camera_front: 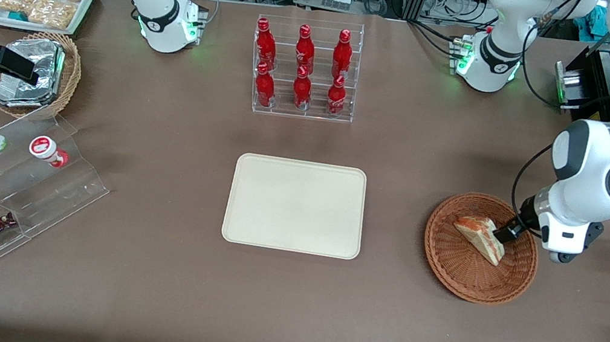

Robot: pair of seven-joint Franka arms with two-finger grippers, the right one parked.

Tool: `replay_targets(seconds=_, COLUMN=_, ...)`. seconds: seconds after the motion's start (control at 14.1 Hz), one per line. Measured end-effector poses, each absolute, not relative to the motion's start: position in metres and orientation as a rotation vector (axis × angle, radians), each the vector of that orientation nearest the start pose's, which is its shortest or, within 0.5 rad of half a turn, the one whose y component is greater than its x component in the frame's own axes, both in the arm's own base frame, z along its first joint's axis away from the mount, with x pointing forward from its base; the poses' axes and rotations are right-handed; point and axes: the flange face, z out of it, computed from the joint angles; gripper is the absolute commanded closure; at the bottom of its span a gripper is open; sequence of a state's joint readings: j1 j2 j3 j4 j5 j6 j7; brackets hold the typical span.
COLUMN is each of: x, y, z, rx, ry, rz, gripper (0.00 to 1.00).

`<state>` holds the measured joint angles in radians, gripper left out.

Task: Place sandwich from basket to tray
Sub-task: 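Move the open left gripper down over the sandwich in the wicker basket, then close the left gripper on the wrapped sandwich wedge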

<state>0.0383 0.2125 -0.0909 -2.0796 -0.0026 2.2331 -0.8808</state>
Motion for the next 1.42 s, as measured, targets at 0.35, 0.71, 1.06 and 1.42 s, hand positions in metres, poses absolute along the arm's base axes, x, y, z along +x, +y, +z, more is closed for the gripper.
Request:
replay_targets(seconds=0.35, x=0.580, y=-0.048, z=0.294, rx=-2.787, ry=-1.458, rz=0.068, gripper=0.00)
replay_targets(seconds=0.71, x=0.579, y=-0.055, z=0.274, rx=-2.762, ry=-1.470, rz=0.114, gripper=0.00)
replay_targets(seconds=1.06, x=0.574, y=-0.068, z=0.247, rx=-2.701, ry=-1.519, rz=0.175, gripper=0.53)
replay_targets(seconds=1.42, x=0.574, y=-0.072, z=0.244, rx=-2.672, ry=-1.559, rz=0.178, gripper=0.87)
